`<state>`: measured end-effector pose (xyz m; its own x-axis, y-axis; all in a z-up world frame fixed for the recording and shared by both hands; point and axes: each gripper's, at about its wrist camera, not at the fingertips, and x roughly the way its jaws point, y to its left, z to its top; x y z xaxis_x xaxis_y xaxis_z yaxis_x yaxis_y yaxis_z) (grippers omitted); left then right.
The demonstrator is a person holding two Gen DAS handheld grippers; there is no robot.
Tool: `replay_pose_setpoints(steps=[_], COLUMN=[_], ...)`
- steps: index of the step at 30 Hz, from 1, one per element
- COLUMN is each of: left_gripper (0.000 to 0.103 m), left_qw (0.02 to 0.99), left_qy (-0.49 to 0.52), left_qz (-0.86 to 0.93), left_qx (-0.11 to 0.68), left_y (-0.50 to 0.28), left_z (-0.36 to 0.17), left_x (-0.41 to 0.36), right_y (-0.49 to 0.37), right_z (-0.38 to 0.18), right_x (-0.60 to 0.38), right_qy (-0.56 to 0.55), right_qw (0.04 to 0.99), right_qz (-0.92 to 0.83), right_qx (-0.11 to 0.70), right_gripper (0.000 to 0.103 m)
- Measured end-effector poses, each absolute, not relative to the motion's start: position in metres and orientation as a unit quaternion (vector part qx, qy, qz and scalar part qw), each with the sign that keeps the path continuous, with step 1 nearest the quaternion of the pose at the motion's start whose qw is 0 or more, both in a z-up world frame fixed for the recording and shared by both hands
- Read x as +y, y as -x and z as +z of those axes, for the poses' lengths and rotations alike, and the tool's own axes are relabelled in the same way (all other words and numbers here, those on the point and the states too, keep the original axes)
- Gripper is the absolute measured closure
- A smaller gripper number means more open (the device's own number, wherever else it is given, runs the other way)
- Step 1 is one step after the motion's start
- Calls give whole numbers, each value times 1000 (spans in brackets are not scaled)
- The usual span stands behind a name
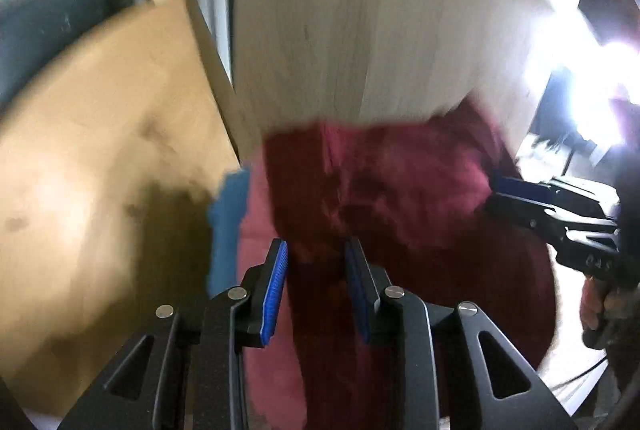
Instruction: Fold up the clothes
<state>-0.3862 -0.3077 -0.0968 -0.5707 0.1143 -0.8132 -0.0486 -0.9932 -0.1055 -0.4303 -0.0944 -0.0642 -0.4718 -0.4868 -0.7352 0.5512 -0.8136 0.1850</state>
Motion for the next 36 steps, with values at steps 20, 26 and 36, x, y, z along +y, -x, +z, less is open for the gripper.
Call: replay_pose_setpoints(steps=[20, 26, 36], left_gripper=[75, 41, 30], left_qw=[57, 29, 13], left_qy=[434, 413, 421], left_qz=[897, 907, 903], left_qx=[-55, -79, -81], left_y=[404, 336, 199], left_z=[-84, -43, -36], left_x=[-315, -318, -278], right_y=[449, 374, 258], right_z=[-46, -6, -29], right_x=[-64, -18, 28], right_qy=[-388, -362, -378], right_qw=[294, 267, 217], right_qz=[-873, -893, -900], right_qx=[11, -2, -6], right_gripper=[72, 39, 37])
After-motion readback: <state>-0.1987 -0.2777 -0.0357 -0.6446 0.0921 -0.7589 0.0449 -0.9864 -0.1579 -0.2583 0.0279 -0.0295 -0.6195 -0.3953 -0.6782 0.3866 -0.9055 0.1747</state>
